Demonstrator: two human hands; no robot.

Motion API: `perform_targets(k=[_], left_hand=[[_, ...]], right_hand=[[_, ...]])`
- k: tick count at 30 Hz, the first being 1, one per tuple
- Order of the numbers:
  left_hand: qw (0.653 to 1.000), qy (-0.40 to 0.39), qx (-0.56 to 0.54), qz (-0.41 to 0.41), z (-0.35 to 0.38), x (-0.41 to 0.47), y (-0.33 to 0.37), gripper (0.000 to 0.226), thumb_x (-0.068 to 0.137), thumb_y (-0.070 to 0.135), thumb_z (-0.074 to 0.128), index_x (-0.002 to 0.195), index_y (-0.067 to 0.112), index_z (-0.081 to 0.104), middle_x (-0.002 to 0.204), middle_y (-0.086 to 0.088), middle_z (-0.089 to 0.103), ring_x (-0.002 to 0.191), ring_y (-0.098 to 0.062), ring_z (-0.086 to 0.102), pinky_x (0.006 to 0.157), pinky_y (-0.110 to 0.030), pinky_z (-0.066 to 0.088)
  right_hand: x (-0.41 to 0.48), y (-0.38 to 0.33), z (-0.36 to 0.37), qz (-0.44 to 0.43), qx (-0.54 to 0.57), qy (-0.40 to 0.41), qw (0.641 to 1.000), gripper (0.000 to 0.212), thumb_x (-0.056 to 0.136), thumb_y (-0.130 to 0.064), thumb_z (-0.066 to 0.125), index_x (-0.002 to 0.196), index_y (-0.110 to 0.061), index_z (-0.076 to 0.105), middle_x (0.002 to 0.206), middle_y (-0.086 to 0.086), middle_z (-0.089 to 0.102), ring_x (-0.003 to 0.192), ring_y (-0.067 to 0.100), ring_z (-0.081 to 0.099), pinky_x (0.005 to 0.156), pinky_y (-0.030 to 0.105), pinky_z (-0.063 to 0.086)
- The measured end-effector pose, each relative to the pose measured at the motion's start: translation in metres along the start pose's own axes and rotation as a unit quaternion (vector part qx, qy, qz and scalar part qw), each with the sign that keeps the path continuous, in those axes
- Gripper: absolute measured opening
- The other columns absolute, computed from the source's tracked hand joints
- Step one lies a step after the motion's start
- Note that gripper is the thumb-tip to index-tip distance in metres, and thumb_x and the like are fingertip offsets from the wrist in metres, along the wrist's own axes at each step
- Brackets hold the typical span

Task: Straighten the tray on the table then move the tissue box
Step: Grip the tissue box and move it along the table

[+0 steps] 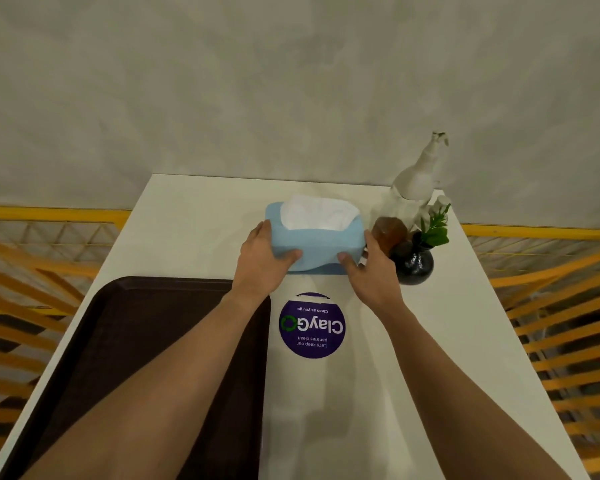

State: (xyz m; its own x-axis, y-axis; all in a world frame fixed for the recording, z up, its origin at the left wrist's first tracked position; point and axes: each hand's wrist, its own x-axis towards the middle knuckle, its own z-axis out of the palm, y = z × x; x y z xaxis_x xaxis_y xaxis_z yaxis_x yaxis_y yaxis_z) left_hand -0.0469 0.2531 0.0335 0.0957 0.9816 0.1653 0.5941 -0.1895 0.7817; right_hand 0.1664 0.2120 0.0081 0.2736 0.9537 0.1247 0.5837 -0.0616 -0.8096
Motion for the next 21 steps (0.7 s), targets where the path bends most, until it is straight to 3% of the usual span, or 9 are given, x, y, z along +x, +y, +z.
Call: perform_targets(k=[4, 8, 12, 16, 21], left_hand=[[1.000, 0.004, 0.005, -0.007, -0.023, 0.010, -0.019, 0.057, 0.083, 0.032, 0.080, 0.128, 0.009, 0.055, 0.116, -0.001, 0.058, 0.102, -0.014, 0.050, 0.081, -0.024, 0.040], [1.000, 0.009, 0.013, -0.016, -0.054, 0.020, -0.047, 0.057, 0.082, 0.035, 0.080, 0.127, 0.010, 0.056, 0.112, 0.002, 0.057, 0.102, -0.016, 0.050, 0.083, -0.027, 0.044], [0.999, 0.022, 0.009, -0.031, -0.088, 0.026, -0.075, 0.068, 0.082, 0.037, 0.080, 0.139, 0.011, 0.051, 0.113, 0.007, 0.051, 0.102, -0.012, 0.046, 0.073, -0.013, 0.035], [0.999, 0.023, 0.020, -0.033, -0.125, 0.032, -0.105, 0.068, 0.084, 0.040, 0.078, 0.139, 0.013, 0.049, 0.112, 0.005, 0.051, 0.102, -0.014, 0.047, 0.080, -0.025, 0.039], [0.999, 0.028, 0.030, -0.026, -0.167, 0.037, -0.137, 0.071, 0.084, 0.040, 0.079, 0.141, 0.011, 0.049, 0.111, 0.006, 0.049, 0.100, -0.013, 0.046, 0.077, -0.024, 0.039]], right_hand=[[0.007, -0.016, 0.020, -0.007, -0.018, -0.016, 1.000, 0.060, 0.100, -0.039, 0.060, 0.152, -0.022, 0.035, 0.138, 0.002, 0.058, 0.116, 0.017, 0.057, 0.088, 0.026, 0.044], [0.011, -0.037, 0.052, -0.016, -0.047, -0.039, 0.998, 0.058, 0.103, -0.043, 0.052, 0.153, -0.022, 0.032, 0.143, 0.004, 0.056, 0.124, 0.024, 0.058, 0.089, 0.024, 0.043], [0.018, -0.059, 0.087, -0.008, -0.048, -0.061, 0.997, 0.058, 0.103, -0.044, 0.051, 0.153, -0.022, 0.032, 0.141, 0.005, 0.058, 0.122, 0.026, 0.059, 0.085, 0.025, 0.042], [0.020, -0.084, 0.122, -0.009, -0.039, -0.083, 0.996, 0.058, 0.103, -0.044, 0.051, 0.153, -0.022, 0.033, 0.140, 0.004, 0.058, 0.123, 0.027, 0.058, 0.088, 0.029, 0.044], [0.015, -0.116, 0.164, -0.007, -0.046, -0.088, 0.995, 0.064, 0.102, -0.048, 0.050, 0.156, -0.020, 0.029, 0.146, 0.005, 0.055, 0.128, 0.027, 0.057, 0.098, 0.036, 0.047]])
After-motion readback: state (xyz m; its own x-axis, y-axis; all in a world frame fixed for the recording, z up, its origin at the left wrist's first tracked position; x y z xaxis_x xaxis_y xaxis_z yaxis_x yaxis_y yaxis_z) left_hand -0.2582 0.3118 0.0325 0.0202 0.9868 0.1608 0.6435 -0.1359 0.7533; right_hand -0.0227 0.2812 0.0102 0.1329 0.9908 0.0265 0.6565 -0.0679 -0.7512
